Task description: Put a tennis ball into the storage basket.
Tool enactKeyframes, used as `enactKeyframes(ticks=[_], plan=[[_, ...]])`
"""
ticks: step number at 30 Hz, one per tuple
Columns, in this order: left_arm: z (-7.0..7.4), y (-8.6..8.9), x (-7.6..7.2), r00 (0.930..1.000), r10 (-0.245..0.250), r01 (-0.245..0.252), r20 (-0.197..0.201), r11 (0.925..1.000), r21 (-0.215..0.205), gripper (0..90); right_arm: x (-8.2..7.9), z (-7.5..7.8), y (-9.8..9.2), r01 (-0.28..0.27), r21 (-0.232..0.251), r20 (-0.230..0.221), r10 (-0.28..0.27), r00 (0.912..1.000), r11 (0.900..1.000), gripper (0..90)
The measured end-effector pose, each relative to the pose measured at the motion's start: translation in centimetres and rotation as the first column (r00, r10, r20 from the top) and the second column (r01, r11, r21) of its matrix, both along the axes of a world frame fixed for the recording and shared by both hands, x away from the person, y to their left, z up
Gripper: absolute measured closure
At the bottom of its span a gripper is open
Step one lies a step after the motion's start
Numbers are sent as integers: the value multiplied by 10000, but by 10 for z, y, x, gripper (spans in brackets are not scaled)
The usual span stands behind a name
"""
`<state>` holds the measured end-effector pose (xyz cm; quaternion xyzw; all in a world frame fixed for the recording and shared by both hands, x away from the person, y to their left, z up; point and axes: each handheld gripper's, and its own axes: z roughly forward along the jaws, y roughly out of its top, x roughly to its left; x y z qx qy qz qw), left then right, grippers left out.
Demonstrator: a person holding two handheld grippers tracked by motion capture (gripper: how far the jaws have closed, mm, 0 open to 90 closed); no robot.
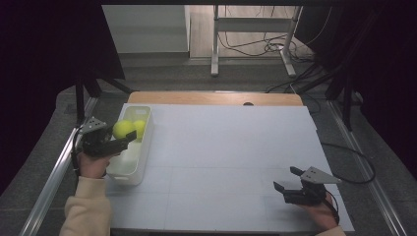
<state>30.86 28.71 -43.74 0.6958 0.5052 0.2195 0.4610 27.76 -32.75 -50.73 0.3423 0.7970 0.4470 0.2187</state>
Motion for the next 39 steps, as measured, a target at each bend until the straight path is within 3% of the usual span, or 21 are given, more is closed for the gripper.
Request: enactKeyframes(ticks=[16,26,39], plan=[[-13,3,8,9960,104,-67,-884,9991,426,261,0,0,0,-7,-11,0,7,10000,10000,146],[-22,4,15,9845,292,-167,-1729,9972,728,260,0,0,0,-13,-35,-7,13,10000,10000,146],[-28,0,19,9761,296,-23,-2153,9921,1256,257,0,0,0,-8,-26,2,8,10000,10000,146]])
